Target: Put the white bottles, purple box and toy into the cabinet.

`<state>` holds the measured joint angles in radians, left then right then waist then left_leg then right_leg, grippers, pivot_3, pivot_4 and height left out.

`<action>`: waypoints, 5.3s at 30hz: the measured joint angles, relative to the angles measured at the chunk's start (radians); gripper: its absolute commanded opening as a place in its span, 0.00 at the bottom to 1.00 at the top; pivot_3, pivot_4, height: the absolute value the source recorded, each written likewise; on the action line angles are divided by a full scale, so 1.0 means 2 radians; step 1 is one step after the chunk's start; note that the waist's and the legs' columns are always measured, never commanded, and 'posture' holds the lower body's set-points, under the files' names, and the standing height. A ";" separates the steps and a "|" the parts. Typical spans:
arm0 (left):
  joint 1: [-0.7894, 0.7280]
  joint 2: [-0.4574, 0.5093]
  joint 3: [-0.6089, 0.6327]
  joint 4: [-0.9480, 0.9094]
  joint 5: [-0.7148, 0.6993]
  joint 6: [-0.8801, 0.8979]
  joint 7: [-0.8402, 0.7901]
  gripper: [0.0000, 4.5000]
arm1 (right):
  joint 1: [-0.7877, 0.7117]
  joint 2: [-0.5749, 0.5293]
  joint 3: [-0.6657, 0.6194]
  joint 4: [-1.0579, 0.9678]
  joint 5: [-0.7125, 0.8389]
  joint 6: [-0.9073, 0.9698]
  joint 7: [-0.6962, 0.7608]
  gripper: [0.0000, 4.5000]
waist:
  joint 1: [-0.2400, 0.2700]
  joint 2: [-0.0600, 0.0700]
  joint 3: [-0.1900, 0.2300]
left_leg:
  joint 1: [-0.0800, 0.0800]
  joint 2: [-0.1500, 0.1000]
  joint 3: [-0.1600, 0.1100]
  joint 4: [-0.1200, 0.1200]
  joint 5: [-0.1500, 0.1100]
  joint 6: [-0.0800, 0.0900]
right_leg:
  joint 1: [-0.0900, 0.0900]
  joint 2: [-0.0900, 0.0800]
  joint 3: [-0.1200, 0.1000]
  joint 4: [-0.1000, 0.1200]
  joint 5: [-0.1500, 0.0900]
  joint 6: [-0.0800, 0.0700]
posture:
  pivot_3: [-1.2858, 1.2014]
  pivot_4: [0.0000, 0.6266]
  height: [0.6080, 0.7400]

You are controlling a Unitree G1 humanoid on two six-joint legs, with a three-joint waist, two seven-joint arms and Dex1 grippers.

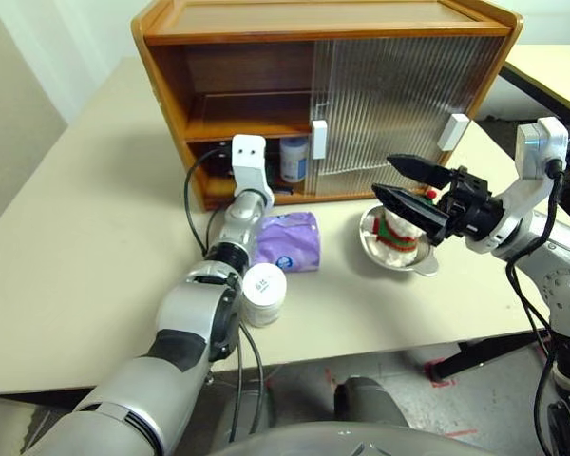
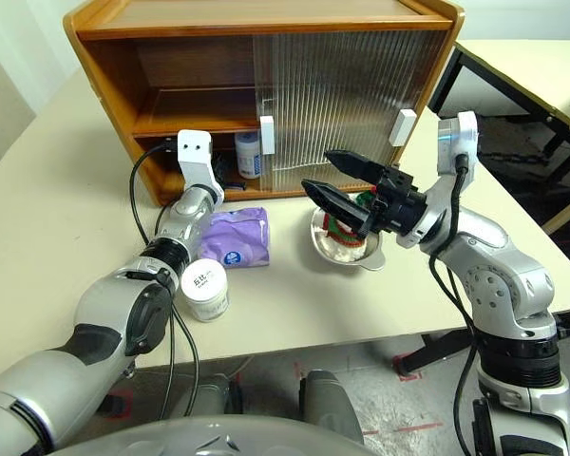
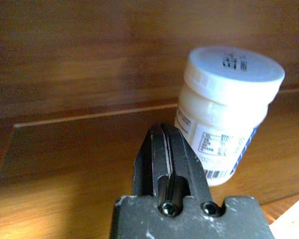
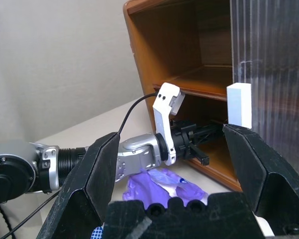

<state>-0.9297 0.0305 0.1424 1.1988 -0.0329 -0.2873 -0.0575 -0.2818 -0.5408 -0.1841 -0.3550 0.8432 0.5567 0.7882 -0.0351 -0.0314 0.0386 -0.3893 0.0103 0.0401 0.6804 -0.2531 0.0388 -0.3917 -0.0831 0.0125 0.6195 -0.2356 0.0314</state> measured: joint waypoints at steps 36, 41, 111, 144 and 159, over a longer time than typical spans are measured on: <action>0.235 0.122 0.004 -0.514 -0.202 0.263 -0.293 0.57 | -0.012 0.011 0.010 0.024 -0.006 0.000 0.023 1.00 | 0.013 0.000 0.000 | 0.001 0.001 0.000 0.000 0.001 0.002 | 0.000 0.000 0.001 0.001 0.000 -0.002 | 0.53 0.00 1.00; 0.256 0.189 0.007 -0.533 -0.225 0.263 -0.393 0.98 | -0.016 0.014 0.011 0.030 -0.007 0.000 0.027 1.00 | 0.013 0.000 0.000 | 0.001 0.001 0.000 0.000 0.001 0.001 | 0.000 0.000 0.000 0.001 -0.001 -0.003 | 0.53 0.00 1.00; 0.349 0.248 -0.112 -0.393 -0.178 0.058 -0.769 0.99 | -0.025 0.000 0.008 0.027 -0.011 0.010 0.021 1.00 | 0.011 0.004 0.002 | 0.000 0.002 0.002 -0.002 0.001 0.002 | -0.004 0.000 0.001 0.003 -0.004 -0.005 | 0.50 0.00 1.00; 0.248 0.222 -0.047 -0.527 -0.269 0.274 -0.594 0.68 | -0.026 0.016 0.011 0.031 -0.018 0.009 0.020 1.00 | 0.012 0.004 0.002 | 0.000 0.002 0.002 -0.001 0.001 0.002 | -0.003 0.001 0.001 0.003 -0.004 -0.002 | 0.51 0.00 1.00; 0.225 0.183 -0.040 -0.444 -0.184 0.243 -0.431 0.68 | -0.025 0.023 0.011 0.032 -0.022 0.008 0.020 1.00 | 0.012 0.003 0.002 | 0.000 0.002 0.001 -0.001 0.001 0.002 | -0.003 0.002 0.004 0.003 -0.004 -0.003 | 0.51 0.00 1.00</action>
<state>-0.4791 0.3973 0.0616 0.3104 -0.4015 0.1992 -0.9191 -0.3324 -0.4942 -0.1616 -0.2908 0.7991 0.5718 0.8290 -0.0112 -0.0246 0.0430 -0.3890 0.0136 0.0428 0.6786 -0.2505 0.0433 -0.3978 -0.0789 0.0201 0.6260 -0.2432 0.0262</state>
